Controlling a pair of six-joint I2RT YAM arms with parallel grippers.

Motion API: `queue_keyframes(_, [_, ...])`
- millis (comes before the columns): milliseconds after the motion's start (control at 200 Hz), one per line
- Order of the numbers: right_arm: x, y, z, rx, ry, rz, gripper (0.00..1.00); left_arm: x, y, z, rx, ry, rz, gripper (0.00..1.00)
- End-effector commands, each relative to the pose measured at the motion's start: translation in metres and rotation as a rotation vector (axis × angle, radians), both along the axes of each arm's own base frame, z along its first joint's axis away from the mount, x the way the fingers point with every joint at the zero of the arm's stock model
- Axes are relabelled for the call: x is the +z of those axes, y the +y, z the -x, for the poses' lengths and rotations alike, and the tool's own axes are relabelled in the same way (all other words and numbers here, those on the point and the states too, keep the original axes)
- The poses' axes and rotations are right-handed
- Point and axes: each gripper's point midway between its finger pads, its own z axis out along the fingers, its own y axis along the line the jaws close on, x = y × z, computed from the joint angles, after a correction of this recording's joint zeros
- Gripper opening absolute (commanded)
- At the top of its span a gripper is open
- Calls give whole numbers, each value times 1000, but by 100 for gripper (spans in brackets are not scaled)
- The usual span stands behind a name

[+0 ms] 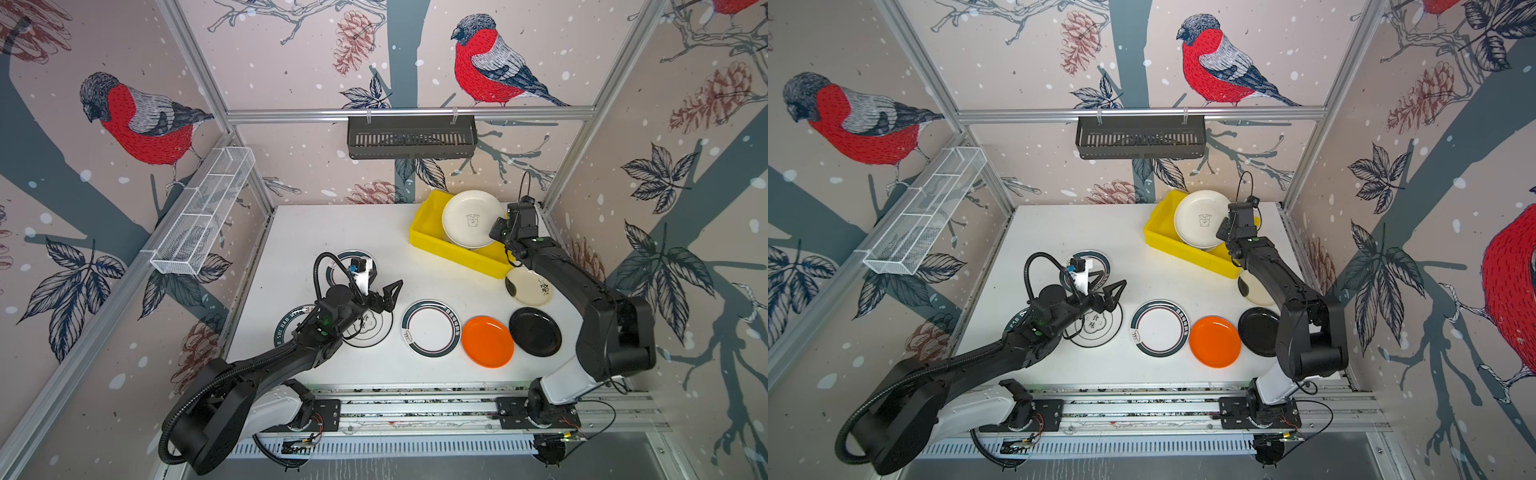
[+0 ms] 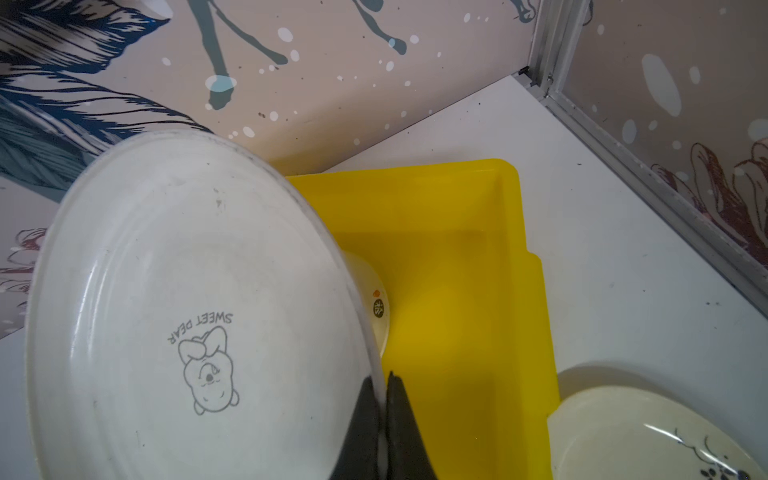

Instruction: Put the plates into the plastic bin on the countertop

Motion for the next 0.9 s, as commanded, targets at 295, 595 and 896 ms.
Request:
queue_keyframes(295, [-29,2,-36,0,29,-77,0,15,-3,-15,47,49,43,98])
queue_keyframes(595, [-39,8,-52,45,38,-139,0,9,1,-23,92,104,22,98])
queue_keyframes(896, [-53,6,-64,31,59,-114,0,15,5,-25,119,108,27,98])
